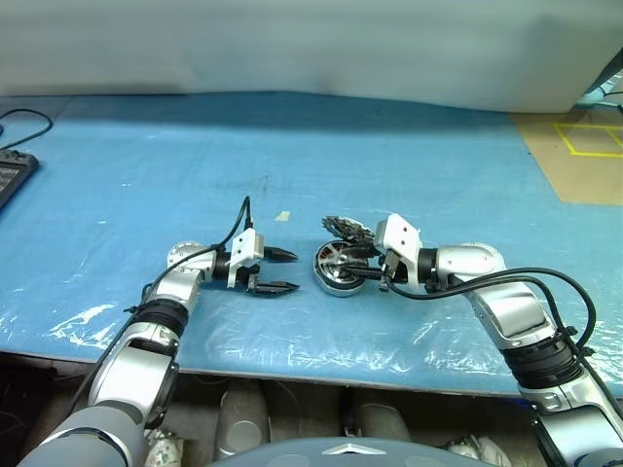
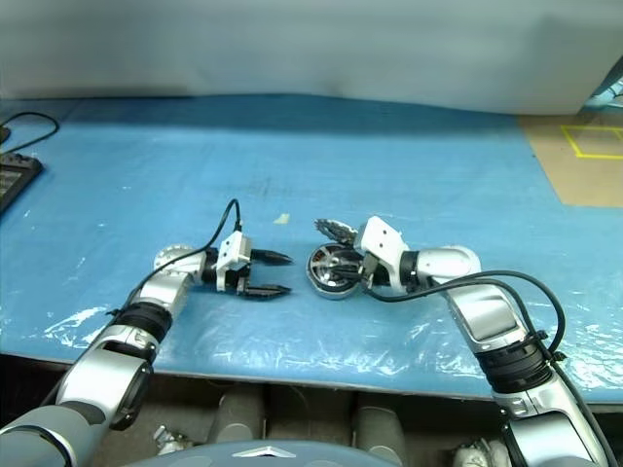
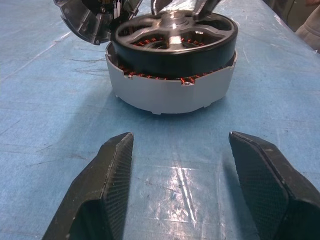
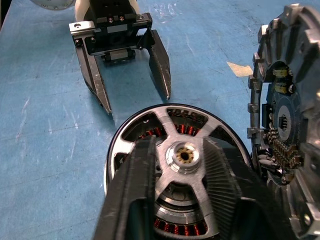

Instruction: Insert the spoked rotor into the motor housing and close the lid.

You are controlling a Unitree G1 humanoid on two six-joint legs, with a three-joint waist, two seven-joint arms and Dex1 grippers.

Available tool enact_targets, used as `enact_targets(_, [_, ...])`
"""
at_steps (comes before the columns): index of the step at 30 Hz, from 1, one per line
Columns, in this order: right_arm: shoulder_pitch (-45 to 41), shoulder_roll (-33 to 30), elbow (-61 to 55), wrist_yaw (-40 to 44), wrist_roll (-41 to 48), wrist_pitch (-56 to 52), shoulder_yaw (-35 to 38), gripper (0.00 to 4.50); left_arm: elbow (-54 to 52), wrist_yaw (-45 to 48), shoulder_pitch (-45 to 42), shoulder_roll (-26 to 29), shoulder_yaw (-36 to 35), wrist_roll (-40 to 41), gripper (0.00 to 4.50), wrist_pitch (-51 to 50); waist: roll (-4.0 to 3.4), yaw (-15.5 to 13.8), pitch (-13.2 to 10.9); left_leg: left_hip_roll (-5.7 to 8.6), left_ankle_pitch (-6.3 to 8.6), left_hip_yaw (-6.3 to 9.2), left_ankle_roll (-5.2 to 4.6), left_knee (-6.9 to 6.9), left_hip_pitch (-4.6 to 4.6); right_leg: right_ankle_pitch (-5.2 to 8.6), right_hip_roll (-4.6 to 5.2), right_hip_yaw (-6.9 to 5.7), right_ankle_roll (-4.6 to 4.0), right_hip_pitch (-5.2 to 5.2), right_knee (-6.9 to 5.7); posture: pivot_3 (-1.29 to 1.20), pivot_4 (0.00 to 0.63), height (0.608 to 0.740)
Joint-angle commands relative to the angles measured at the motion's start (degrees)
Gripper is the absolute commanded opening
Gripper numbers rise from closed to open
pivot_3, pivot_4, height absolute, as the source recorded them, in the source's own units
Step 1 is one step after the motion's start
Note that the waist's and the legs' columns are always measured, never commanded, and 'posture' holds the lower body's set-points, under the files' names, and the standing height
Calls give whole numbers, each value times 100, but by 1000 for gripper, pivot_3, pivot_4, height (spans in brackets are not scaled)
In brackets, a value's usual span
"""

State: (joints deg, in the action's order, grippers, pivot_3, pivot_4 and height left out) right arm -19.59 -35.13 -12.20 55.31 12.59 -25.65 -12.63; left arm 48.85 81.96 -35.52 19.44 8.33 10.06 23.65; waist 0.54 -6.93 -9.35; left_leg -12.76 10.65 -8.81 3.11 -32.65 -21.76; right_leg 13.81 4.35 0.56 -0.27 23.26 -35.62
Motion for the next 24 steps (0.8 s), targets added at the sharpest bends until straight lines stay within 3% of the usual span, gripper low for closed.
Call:
enact_targets(1, [-67,43,-128,10,97,69,78,2804,-18,-26,-73,-4,-97,22,3205,99,0,0,0,0,0,0,0,0,0,0,0,0,0,0,0,0,150,740])
enact_targets(6, [-75,100,-255,115,423,-136,210,4472,8,-42,-80,0,-99,7,3205,136,0,0,0,0,0,0,0,0,0,0,0,0,0,0,0,0,150,740])
enact_targets(10, [-47,132,-221,175,574,-240,191,4490,20,-56,-88,3,-102,8,3205,159,0,0,0,0,0,0,0,0,0,0,0,0,0,0,0,0,150,740])
enact_targets(13, [-18,165,-113,165,593,-235,171,3862,21,-58,-89,2,-109,20,3205,167,0,1,0,0,0,0,0,0,0,0,0,0,0,0,-1,0,150,740])
enact_targets(24, [-6,286,101,-41,477,-220,113,135,9,-92,-87,8,-131,16,3205,173,0,1,0,0,0,0,0,0,0,0,0,-1,0,0,0,0,150,740])
